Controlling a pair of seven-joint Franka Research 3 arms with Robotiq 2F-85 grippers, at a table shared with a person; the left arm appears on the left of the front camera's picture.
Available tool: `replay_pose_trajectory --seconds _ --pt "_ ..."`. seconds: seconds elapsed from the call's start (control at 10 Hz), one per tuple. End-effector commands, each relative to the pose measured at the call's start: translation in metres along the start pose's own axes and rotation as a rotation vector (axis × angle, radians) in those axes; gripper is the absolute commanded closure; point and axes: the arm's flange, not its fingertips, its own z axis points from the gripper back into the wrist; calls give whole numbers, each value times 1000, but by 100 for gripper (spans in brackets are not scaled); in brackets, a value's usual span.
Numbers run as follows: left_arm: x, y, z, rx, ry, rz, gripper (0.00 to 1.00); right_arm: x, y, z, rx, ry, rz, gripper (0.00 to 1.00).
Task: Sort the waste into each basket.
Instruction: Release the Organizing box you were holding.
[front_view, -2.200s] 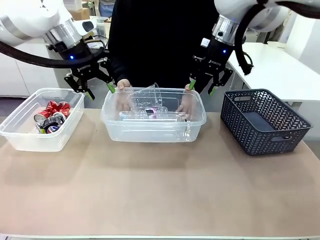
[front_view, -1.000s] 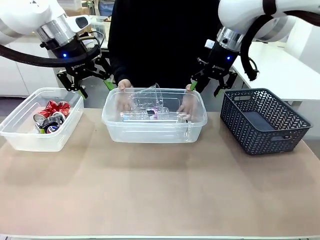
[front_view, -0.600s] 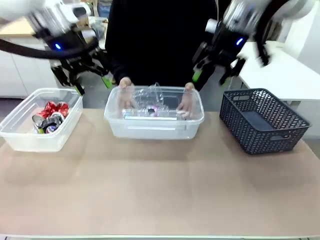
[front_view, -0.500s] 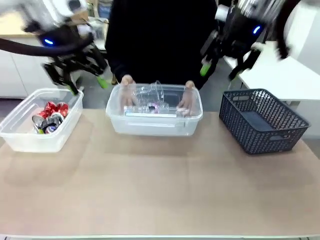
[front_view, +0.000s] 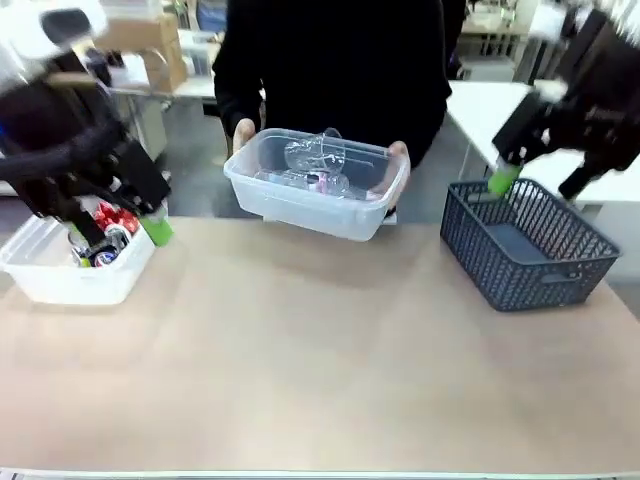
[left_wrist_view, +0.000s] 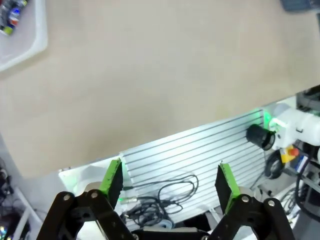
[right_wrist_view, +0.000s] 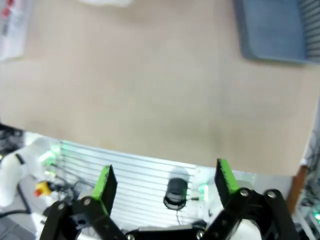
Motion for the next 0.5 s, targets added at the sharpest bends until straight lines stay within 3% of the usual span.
replay_pose_trajectory --seconds 0.0,0.1,0.2,0.3,0.4 --pt "30 9 6 -24 17 39 5 20 6 17 57 -7 -13 0" --pt "30 9 6 -24 17 39 5 0 0 0 0 0 0 0" --pt "8 4 1 -3 3 15 5 9 5 -7 199 100 115 0" --pt "-12 17 9 -132 -1 -22 5 -8 -25 11 415 53 84 0" --pt "-40 42 21 -356 -39 11 5 -27 -71 28 673 -10 -76 0"
